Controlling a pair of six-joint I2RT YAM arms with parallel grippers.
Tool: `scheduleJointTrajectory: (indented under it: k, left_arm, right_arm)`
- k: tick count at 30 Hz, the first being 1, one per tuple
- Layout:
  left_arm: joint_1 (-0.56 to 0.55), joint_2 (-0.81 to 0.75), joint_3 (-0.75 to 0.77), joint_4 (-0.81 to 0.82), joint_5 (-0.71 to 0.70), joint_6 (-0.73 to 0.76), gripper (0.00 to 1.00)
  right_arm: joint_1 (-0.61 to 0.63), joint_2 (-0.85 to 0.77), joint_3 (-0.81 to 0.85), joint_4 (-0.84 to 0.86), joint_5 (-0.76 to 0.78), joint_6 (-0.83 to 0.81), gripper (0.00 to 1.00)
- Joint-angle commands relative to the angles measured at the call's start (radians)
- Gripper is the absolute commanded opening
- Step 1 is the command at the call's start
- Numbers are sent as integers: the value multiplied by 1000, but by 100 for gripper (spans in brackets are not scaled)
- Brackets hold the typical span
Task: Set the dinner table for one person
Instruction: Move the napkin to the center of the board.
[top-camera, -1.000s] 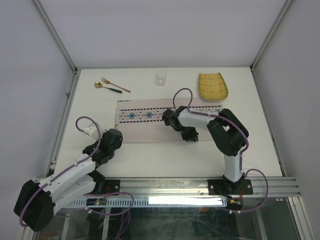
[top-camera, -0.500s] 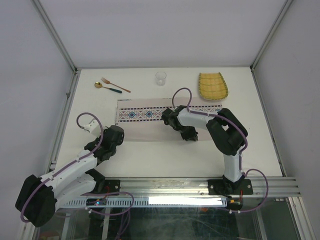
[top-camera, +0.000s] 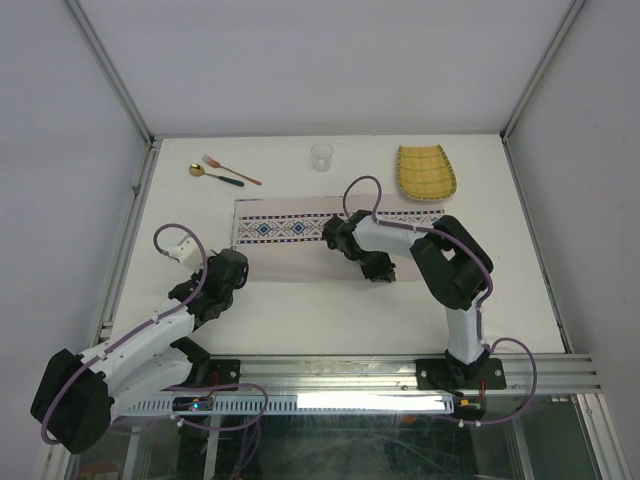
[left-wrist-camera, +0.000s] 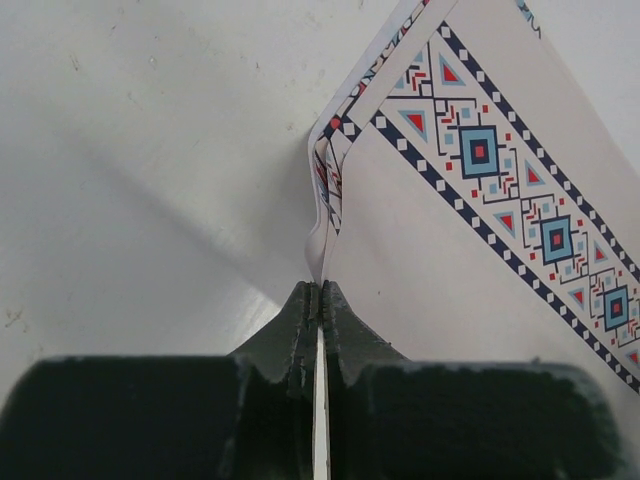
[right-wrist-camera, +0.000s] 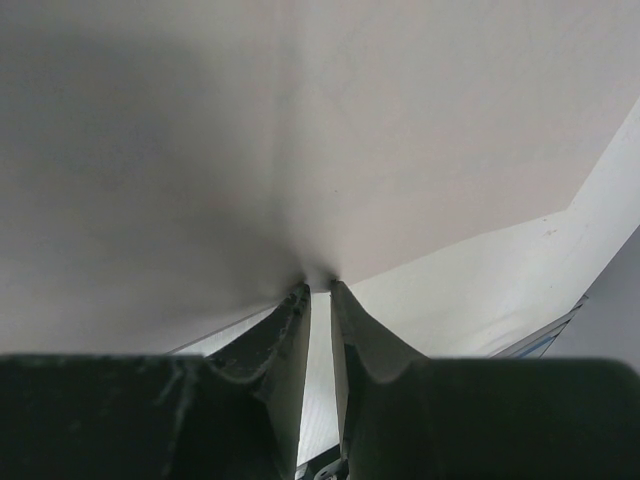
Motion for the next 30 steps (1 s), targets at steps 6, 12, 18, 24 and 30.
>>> scheduleJointTrajectory:
  k: [6,12,18,24,30]
  left_arm:
    - [9,-7,6,19,-140,28,0]
    - [18,56,31,46,-169,44,0]
    - [36,95,33,113,-166,71,0]
    - [55,135,49,147,-167,97,0]
    - [73,158,57,172,-151,116,0]
  right_arm:
    - [-24,59,14,352,-37,34,20]
    - [-24,64,34,349,-33,26,20]
    - [-24,80,58,345,-35,22,20]
    - [-24,92,71,349,-38,16,20]
    - [-24,101,86,346,-39,11,20]
